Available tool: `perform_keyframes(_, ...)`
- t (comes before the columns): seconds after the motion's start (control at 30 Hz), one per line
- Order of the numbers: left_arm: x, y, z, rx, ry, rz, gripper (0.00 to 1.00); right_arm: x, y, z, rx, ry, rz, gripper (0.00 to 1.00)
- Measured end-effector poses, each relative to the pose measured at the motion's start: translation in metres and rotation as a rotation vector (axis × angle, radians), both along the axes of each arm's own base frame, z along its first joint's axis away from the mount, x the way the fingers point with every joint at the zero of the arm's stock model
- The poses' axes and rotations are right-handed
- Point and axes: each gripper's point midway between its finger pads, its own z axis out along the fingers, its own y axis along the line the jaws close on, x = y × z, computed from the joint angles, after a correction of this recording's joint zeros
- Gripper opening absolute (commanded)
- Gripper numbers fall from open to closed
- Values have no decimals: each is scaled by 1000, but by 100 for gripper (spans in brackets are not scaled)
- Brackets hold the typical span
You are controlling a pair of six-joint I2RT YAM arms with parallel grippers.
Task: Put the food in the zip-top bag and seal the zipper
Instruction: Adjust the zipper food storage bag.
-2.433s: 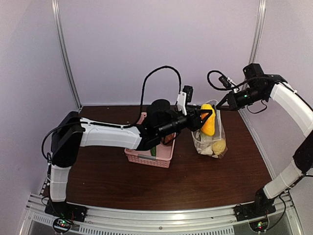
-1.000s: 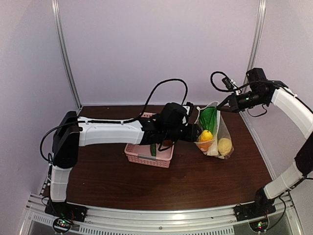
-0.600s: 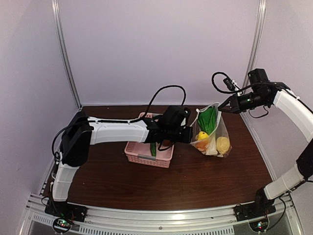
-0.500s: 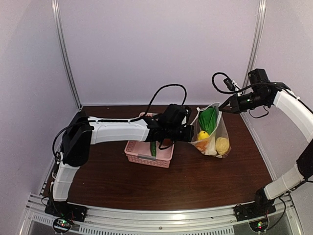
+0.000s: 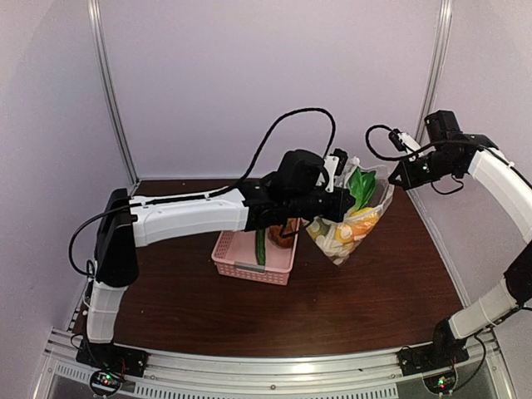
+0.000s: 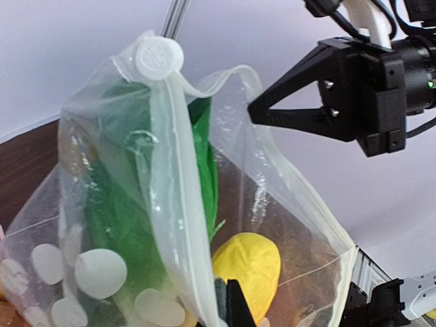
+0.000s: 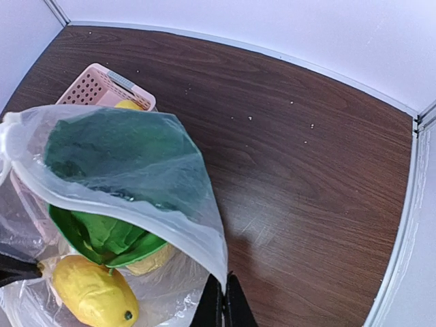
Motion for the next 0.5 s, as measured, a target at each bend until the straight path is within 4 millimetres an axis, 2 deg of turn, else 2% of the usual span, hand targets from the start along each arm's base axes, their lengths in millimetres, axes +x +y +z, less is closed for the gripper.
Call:
perform_keyframes(0.17,34,3,-13,3,47,30,0,4,-10,23,-40,-57,-36,0)
perform_keyframes(0.23,49,6,-22,-2,70,42,31,3,-12,36,-43,-97,-39,0)
perform_keyframes(0.33,64,14,-29,-10,101,56,54,-3,-12,49,-38,-136,-30,0)
perform_keyframes(0.43,65,12,-23,-45,106,36,64,-7,-6,39,-23,-120,1,0)
perform_keyframes(0.5,58,10,-26,-47,117,16,66,-11,2,10,-18,-49,37,0)
